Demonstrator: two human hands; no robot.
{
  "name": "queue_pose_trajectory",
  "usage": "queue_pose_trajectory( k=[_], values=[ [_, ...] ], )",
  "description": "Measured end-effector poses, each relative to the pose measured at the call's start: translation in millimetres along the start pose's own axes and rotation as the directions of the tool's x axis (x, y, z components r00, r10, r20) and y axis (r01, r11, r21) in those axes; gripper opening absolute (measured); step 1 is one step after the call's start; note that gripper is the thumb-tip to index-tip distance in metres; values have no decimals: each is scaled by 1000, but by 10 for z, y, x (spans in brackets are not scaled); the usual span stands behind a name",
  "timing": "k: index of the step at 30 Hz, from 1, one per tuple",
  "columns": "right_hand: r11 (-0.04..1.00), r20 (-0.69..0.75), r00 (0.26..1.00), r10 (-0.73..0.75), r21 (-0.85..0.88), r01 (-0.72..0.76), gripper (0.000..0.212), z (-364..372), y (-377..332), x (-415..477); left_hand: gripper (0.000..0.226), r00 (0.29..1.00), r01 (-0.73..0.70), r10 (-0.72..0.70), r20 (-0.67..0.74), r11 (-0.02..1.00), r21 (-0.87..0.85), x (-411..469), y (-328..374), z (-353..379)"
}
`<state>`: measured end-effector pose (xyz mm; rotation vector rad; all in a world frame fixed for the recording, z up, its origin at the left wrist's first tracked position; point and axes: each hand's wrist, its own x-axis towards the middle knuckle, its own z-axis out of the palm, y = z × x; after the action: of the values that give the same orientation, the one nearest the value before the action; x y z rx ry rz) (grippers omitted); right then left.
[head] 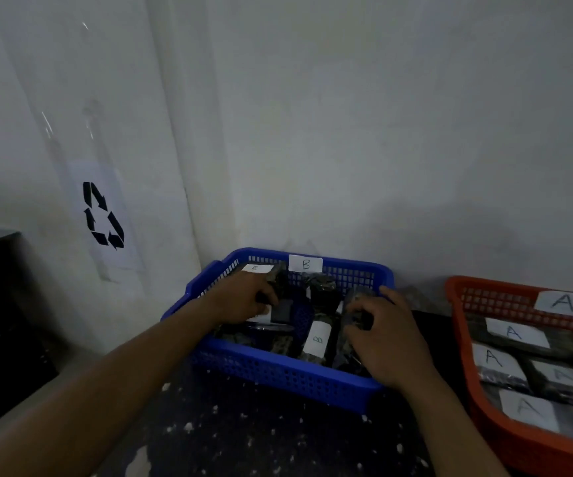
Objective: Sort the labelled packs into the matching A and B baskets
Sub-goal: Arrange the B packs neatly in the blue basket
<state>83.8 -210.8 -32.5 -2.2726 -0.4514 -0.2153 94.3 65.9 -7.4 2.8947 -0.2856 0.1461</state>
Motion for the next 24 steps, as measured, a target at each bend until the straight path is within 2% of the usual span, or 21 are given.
queue_pose_trajectory(
  k=[6, 9, 12, 13, 15, 17, 19, 21, 24],
  values=[
    [1000, -4, 1000, 3, -11, -3, 23, 8, -9, 6, 29, 967, 155, -141, 213, 986, -53, -139, -75, -52],
    [1000, -2, 1000, 8, -10, -8, 23, 3, -22, 3, 28, 966, 214, -187, 176, 966, -147, -195, -68, -58],
    [1000, 6, 1000, 8, -12, -8, 24, -5, -27, 0, 23, 974, 220, -185, 132, 913, -343, -268, -51, -94],
    [1000, 6, 1000, 7, -11, -6, 24, -5, -28, 2, 23, 975, 198, -147, 167, 917, -346, -298, -45, -109],
    [1000, 9, 1000, 5, -9, -5, 24, -8, -32, -1, 25, 969, 144, -91, 228, 962, -230, -338, -48, -95],
    [1000, 7, 1000, 10, -14, -10, 24, -10, -41, -3, 21, 982, 137, -107, 153, 970, -199, -338, -56, -76],
    [1000, -1, 1000, 13, -15, -13, 24, -11, -43, 2, 16, 983, 176, -182, 27, 889, -422, -332, -63, -77],
    [1000, -2, 1000, 12, -16, -12, 23, -9, -43, 2, 13, 955, 181, -291, -51, 712, -678, -344, -87, -92],
    [1000, -4, 1000, -3, -15, 3, 24, -4, -41, 3, 19, 932, 134, -357, -63, 502, -854, -407, -118, -124]
  ],
)
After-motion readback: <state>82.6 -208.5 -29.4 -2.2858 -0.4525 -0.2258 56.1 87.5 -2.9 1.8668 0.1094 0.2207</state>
